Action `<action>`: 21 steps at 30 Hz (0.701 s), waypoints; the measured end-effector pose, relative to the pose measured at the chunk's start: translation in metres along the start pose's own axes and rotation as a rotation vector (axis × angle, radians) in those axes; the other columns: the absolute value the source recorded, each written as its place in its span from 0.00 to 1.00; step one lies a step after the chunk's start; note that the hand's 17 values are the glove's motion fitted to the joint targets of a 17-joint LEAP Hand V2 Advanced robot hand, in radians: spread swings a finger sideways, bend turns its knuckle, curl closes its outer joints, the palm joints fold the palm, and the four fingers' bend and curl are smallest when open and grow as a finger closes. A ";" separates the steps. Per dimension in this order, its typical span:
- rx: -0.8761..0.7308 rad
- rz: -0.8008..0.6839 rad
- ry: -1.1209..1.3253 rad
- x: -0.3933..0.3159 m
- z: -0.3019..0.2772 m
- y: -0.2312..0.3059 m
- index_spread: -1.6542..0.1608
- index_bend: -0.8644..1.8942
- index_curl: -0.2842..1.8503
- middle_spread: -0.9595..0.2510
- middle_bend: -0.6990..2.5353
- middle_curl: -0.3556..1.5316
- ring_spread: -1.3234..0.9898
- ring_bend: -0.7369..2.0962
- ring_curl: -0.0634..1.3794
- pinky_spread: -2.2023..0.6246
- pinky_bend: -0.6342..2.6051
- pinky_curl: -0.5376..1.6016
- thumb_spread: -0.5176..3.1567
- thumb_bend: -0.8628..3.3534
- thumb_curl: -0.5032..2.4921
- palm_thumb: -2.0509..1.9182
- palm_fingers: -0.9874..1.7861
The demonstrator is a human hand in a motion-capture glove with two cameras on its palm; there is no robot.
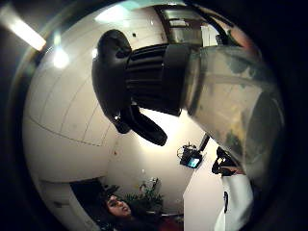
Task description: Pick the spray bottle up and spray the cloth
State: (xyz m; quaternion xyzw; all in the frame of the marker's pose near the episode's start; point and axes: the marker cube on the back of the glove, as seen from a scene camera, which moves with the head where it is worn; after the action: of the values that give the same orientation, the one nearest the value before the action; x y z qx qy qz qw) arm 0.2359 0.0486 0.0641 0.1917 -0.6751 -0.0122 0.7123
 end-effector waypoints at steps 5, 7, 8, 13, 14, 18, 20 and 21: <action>0.065 -0.025 0.022 -0.006 0.010 -0.012 0.76 0.38 0.31 0.75 0.33 0.39 0.54 0.43 0.30 0.80 0.29 0.40 0.31 0.30 0.31 0.74 0.64; 0.087 -0.032 0.092 -0.003 0.009 -0.015 0.76 0.37 0.31 0.75 0.32 0.39 0.54 0.43 0.30 0.80 0.29 0.40 0.31 0.30 0.31 0.74 0.64; 0.095 -0.043 0.168 0.000 0.006 -0.017 0.76 0.37 0.31 0.75 0.32 0.39 0.54 0.43 0.30 0.80 0.29 0.40 0.31 0.30 0.32 0.75 0.64; 0.088 -0.248 0.928 -0.036 0.013 -0.043 0.77 0.37 0.31 0.76 0.31 0.39 0.54 0.42 0.31 0.80 0.29 0.41 0.30 0.28 0.33 0.76 0.65; 0.085 -0.290 1.057 -0.047 0.016 -0.048 0.77 0.37 0.31 0.76 0.31 0.40 0.54 0.42 0.31 0.80 0.29 0.41 0.30 0.28 0.33 0.76 0.65; 0.095 -0.365 1.321 -0.068 0.024 -0.058 0.77 0.37 0.31 0.75 0.31 0.40 0.54 0.42 0.31 0.80 0.29 0.41 0.29 0.27 0.34 0.76 0.65; 0.096 -0.375 1.406 -0.070 0.029 -0.057 0.77 0.37 0.31 0.75 0.30 0.40 0.53 0.42 0.31 0.80 0.29 0.42 0.29 0.27 0.34 0.76 0.65; 0.091 -0.376 1.440 -0.069 0.031 -0.056 0.77 0.37 0.31 0.75 0.30 0.40 0.53 0.42 0.31 0.80 0.29 0.42 0.29 0.26 0.34 0.77 0.65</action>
State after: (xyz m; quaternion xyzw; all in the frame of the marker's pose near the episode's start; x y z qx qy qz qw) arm 0.2135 0.0081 -0.0181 0.2941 0.0030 0.0227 0.9555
